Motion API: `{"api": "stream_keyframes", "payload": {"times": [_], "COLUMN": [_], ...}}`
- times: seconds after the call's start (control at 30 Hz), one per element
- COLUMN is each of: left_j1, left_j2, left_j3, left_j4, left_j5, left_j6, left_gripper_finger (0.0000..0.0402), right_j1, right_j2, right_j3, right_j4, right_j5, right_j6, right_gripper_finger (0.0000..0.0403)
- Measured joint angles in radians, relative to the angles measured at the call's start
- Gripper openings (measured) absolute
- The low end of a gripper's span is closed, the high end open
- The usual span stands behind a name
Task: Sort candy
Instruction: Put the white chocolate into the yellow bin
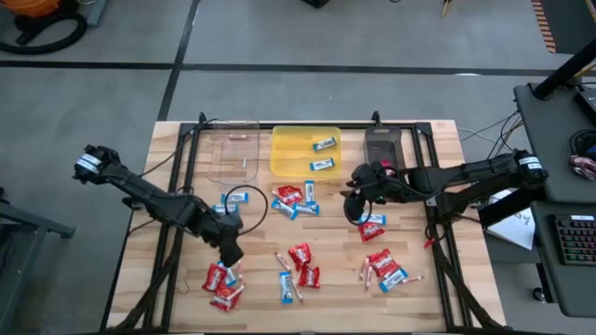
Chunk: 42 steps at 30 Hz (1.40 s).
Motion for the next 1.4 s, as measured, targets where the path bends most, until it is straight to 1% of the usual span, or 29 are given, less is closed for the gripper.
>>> {"api": "stream_keyframes", "payload": {"times": [0.13, 0.2, 0.33, 0.4, 0.57, 0.73, 1.03, 1.4], "left_j1": [-0.035, -0.048, -0.067, -0.076, -0.085, -0.097, -0.131, -0.137], "left_j2": [0.0, 0.0, 0.007, 0.024, 0.091, 0.157, 0.231, 0.305], "left_j3": [0.009, 0.014, 0.014, 0.011, 0.009, 0.015, 0.015, 0.018], "left_j4": [-0.001, -0.002, -0.022, -0.058, -0.058, -0.045, 0.005, 0.006], "left_j5": [0.077, 0.094, 0.095, 0.073, 0.051, 0.05, 0.046, 0.048], "left_j6": [-0.034, -0.069, -0.163, -0.2, -0.208, -0.203, -0.202, -0.189], "left_gripper_finger": [0.0078, 0.008, 0.01, 0.0114, 0.0142, 0.0158, 0.0154, 0.0148], "right_j1": [0.004, 0.003, 0.003, 0.003, 0.003, 0.003, 0.003, 0.003], "right_j2": [0.0, 0.0, 0.0, 0.0, 0.002, 0.002, 0.002, 0.002], "right_j3": [0.0, 0.0, 0.0, 0.0, -0.001, -0.001, -0.001, -0.001], "right_j4": [0.0, 0.0, 0.0, 0.0, 0.0, 0.0, 0.0, 0.001], "right_j5": [0.0, 0.0, 0.0, 0.0, 0.0, 0.0, 0.0, 0.0], "right_j6": [0.0, 0.0, -0.001, -0.003, -0.011, -0.01, 0.001, 0.019], "right_gripper_finger": [0.0162, 0.0162, 0.0162, 0.0162, 0.0162, 0.0162, 0.0162, 0.0162]}}
